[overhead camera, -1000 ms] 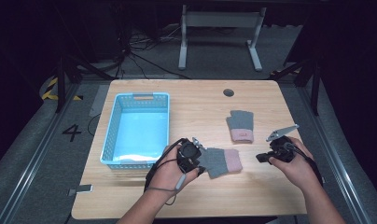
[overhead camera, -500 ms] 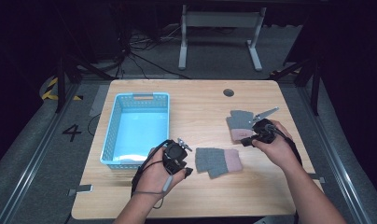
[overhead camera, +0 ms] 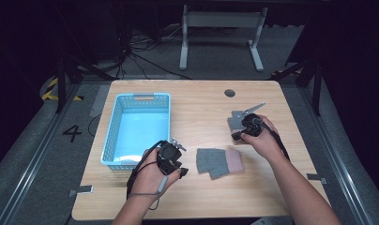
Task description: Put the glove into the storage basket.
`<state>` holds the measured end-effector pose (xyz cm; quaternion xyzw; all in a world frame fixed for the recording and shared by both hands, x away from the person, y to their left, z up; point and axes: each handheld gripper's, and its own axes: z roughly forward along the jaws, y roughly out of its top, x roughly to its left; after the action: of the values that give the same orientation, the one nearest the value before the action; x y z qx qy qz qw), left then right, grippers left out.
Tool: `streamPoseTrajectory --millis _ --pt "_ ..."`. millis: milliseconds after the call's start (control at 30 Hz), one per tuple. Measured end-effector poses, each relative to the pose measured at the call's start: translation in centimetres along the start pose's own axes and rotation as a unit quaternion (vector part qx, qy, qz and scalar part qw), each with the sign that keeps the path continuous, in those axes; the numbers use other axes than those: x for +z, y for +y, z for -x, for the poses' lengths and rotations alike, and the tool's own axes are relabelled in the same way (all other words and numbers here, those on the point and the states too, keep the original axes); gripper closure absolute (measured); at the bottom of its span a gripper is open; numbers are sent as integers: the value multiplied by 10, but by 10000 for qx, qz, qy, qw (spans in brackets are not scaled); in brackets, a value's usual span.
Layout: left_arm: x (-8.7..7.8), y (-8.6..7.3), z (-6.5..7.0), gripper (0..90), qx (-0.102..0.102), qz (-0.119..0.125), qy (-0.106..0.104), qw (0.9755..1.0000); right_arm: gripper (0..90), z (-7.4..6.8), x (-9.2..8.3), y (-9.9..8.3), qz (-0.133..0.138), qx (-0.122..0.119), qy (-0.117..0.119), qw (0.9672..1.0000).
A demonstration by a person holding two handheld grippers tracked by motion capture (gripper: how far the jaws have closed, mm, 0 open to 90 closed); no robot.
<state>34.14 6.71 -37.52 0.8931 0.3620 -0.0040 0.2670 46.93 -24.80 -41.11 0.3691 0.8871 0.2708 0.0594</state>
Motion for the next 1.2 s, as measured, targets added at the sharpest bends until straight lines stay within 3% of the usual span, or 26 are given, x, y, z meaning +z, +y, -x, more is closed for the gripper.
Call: streamPoseTrajectory --millis 500,1200 --pt "2 1 -4 635 -28 27 7 10000 900 1 22 0 -242 -29 -31 9997" --pt "6 8 0 619 84 -11 6 10000 900 25 4 -31 -267 341 -268 9987"
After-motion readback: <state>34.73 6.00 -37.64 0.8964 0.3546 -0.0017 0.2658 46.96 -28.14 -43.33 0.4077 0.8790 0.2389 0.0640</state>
